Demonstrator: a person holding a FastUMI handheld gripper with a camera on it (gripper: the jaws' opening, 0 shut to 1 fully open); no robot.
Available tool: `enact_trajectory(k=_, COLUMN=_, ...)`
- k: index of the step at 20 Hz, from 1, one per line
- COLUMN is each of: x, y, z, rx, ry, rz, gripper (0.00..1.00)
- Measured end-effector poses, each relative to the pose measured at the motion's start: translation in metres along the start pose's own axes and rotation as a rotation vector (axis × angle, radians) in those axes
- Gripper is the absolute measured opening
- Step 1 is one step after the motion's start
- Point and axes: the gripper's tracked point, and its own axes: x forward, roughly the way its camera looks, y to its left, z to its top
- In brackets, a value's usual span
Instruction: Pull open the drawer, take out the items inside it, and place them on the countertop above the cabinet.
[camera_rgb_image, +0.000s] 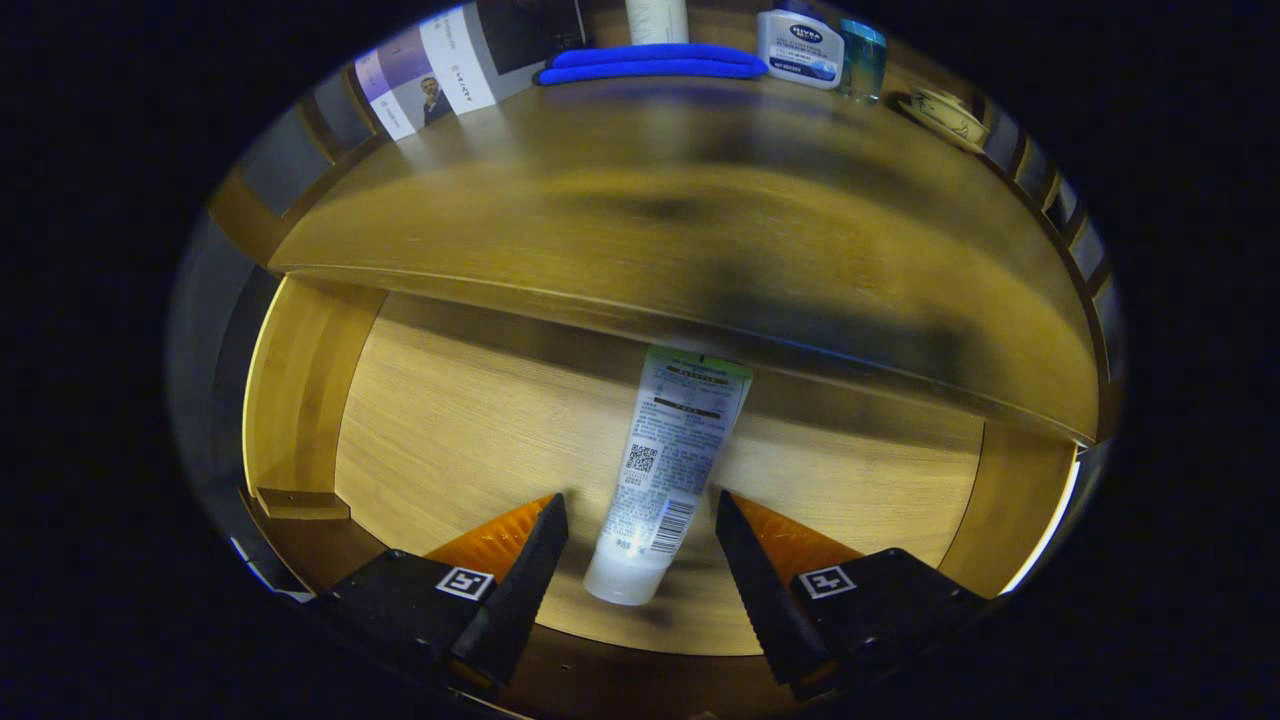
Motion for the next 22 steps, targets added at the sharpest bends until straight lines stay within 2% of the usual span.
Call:
enact_trajectory(k=4, x=0.006, y=-0.006, z=0.007, rx=-0.029, ry=0.004, rz=-0.051, gripper=0.73)
enact_trajectory(k=5, x=0.006, y=-0.004, z=0.005, rx=-0.026, ry=0.024, rz=-0.047, gripper=0.63)
enact_trajectory(k=6, x=0.008, y=-0.002, z=0.005, rx=-0.024, ry=0.024, rz=-0.043, gripper=0.62)
enact_trajectory(k=8, x=0.006, y=0.001, z=0.003, rx=-0.036, ry=0.031, rz=-0.023, gripper=0.50)
enact_trajectory(k=10, x=0.006, y=0.005, z=0.000, rx=-0.061, ry=0.032, rz=0.013, gripper=0.49)
enact_trajectory(k=14, x=-0.001, y=0.015, z=-0.007, rx=-0.011, ry=0.046, rz=0.091, gripper=0.38)
enact_trajectory(k=19, x=-0.036, y=0.029, z=-0.007, rx=-0.056, ry=-0.019, rz=0.158, gripper=0.38)
enact_trajectory(k=22, x=-0.058, y=0.030, z=-0.016, rx=-0.091, ry=-0.042, rz=0.163, gripper=0.38)
